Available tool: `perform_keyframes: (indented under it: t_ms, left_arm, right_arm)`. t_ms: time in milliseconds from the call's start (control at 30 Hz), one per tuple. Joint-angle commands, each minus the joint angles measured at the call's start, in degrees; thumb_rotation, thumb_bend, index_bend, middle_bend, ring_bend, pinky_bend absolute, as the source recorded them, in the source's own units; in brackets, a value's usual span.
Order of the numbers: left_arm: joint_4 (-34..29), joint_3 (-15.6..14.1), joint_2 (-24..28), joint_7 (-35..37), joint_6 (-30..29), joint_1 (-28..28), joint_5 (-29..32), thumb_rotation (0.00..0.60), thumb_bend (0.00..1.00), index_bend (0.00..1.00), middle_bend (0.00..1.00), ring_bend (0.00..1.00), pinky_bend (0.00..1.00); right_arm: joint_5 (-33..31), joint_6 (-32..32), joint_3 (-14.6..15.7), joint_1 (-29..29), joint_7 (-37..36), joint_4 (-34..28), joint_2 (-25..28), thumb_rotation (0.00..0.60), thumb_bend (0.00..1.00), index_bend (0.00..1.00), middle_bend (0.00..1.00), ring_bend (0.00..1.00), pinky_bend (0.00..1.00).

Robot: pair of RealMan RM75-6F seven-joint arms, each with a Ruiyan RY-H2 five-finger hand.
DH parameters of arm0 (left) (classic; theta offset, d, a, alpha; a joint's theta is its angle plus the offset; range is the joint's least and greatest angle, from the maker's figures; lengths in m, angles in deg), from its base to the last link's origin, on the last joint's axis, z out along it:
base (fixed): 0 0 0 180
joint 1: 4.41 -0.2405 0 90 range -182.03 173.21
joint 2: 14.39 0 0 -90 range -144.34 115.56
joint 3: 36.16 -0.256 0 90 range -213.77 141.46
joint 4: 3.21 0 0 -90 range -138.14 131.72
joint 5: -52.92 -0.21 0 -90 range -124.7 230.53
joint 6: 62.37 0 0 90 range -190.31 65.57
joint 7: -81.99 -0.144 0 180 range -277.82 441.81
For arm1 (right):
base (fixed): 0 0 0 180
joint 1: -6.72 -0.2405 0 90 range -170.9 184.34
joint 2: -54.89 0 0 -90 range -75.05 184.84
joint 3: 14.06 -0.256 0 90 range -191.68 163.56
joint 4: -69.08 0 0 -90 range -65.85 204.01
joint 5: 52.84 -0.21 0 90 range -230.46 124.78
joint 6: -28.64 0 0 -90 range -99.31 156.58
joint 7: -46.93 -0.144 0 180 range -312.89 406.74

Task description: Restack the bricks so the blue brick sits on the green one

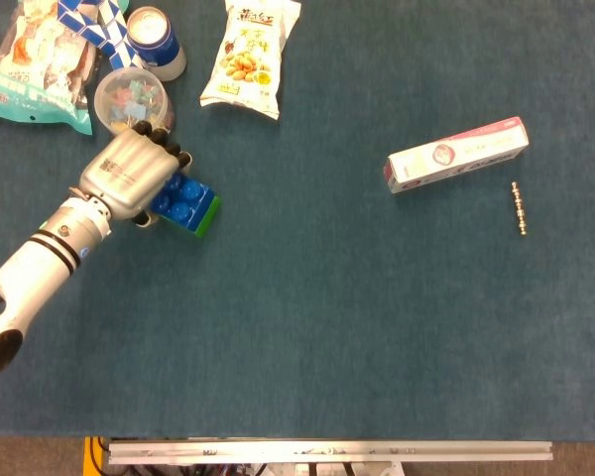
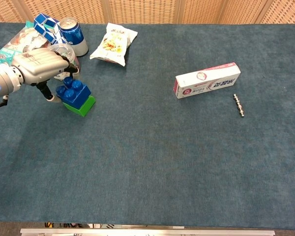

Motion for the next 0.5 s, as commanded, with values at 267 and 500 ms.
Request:
perform_keyframes:
  t_ms: [267,500]
  left_arm:
    - [-0.38,-0.33,-1.08,-3.65,-1.0,-0.53,0.96,0.6,0.23,0.51,0.36,0.24,0.22]
    - [-0.44,-0.44,-1.62,-4.93,-1.39,-0.76,1.24,0.6,0.23,0.51,0.36,0.24,0.22]
  right_arm:
    - [-0.05,0.22,0.02,0.24,-0.28,0.17,0.1,0.6,0.31,0.37,0.35,0.27,0.31]
    - [-0.14,0.17,-0.01,0.29,-0.54,0.33,0.12,0.6,0.31,0.37,0.35,0.27,0.31]
